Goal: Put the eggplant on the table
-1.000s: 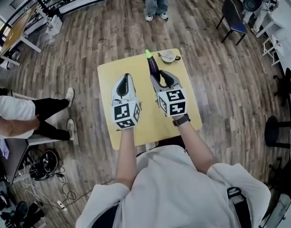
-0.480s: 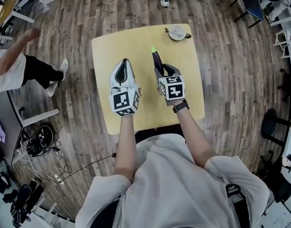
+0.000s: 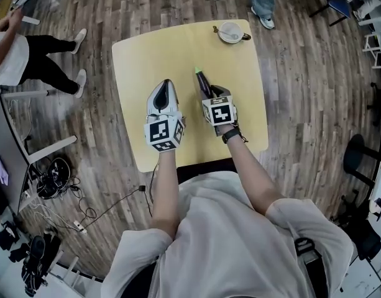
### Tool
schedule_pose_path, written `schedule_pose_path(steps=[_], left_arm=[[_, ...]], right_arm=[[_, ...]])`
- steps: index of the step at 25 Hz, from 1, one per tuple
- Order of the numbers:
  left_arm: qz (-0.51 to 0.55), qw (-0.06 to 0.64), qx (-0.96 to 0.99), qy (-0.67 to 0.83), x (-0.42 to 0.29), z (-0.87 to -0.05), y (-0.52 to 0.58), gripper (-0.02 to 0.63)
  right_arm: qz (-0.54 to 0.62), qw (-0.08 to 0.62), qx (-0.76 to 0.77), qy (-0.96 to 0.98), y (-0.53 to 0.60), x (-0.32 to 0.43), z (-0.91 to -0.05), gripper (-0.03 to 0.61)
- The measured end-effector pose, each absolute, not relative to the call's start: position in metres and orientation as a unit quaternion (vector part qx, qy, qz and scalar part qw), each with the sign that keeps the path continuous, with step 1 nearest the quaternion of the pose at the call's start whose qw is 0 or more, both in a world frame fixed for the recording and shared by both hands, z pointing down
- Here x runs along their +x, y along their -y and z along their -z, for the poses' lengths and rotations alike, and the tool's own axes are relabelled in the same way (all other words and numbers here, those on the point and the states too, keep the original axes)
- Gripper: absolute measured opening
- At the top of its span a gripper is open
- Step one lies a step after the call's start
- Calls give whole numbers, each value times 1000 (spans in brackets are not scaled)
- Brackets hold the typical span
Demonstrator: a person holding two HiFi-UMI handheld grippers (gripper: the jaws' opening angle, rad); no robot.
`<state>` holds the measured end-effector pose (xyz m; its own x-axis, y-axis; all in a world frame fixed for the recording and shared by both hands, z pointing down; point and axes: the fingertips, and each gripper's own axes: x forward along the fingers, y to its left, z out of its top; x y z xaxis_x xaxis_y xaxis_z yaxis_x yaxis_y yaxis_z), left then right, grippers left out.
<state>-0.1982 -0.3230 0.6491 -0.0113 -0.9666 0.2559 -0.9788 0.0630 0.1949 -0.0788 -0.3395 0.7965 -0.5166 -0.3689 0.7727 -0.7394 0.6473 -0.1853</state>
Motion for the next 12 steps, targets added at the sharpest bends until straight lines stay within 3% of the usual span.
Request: schedule_pose_path(steps=[4,7,12], left_arm=[[-17,165,684,710,-198,-646,320,6],[-13,161,688,708,-197,-636,312,6],[-4,145,695,704,-198,-610,303,6]], right_arm=[[-246,355,341,835,343,-80,-796,165],[-244,339,347,840,341,-81,-784,225],[-215,286,366,859,342,-84,-733,227]])
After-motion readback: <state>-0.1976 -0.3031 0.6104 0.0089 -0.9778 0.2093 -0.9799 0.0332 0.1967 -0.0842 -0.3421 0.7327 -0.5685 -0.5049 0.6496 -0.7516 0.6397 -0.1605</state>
